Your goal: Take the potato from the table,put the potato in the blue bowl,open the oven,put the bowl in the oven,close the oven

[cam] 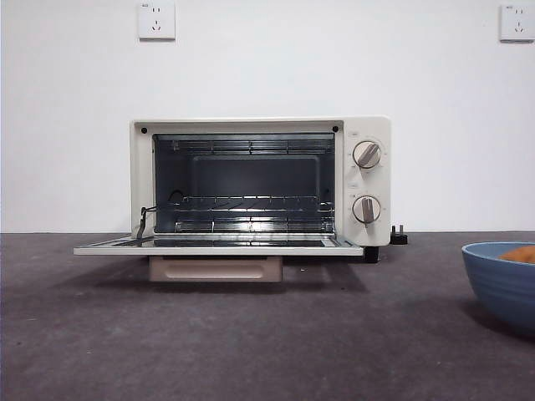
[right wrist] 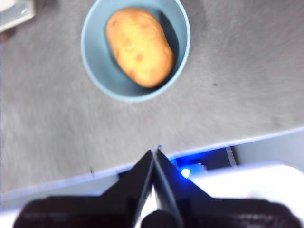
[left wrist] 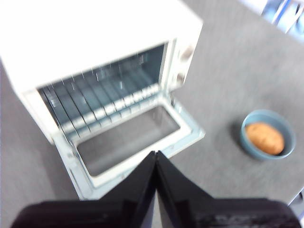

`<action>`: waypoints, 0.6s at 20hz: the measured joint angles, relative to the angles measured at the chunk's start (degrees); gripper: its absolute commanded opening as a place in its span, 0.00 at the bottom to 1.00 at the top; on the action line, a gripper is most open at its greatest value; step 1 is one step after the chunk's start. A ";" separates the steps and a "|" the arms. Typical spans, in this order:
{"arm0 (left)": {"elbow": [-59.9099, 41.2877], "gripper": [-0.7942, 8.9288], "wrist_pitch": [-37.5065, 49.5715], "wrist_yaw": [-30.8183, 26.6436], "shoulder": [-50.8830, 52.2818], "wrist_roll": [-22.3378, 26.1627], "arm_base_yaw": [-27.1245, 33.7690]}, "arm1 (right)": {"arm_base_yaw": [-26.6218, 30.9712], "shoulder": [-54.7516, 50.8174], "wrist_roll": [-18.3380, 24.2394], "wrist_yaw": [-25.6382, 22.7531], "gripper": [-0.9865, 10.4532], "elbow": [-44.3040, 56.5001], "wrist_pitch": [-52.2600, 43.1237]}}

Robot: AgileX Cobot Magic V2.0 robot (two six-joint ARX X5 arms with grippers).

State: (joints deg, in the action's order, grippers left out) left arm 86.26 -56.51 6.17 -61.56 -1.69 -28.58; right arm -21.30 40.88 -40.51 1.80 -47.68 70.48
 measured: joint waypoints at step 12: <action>0.00 0.08 -8.26 -1.55 14.64 1.03 0.00 | 0.00 8.15 -16.76 0.76 0.26 11.39 -14.51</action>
State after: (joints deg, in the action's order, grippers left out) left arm 86.26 -64.77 4.62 -46.92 -0.67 -28.58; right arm -21.30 49.04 -57.28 2.57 -36.29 55.96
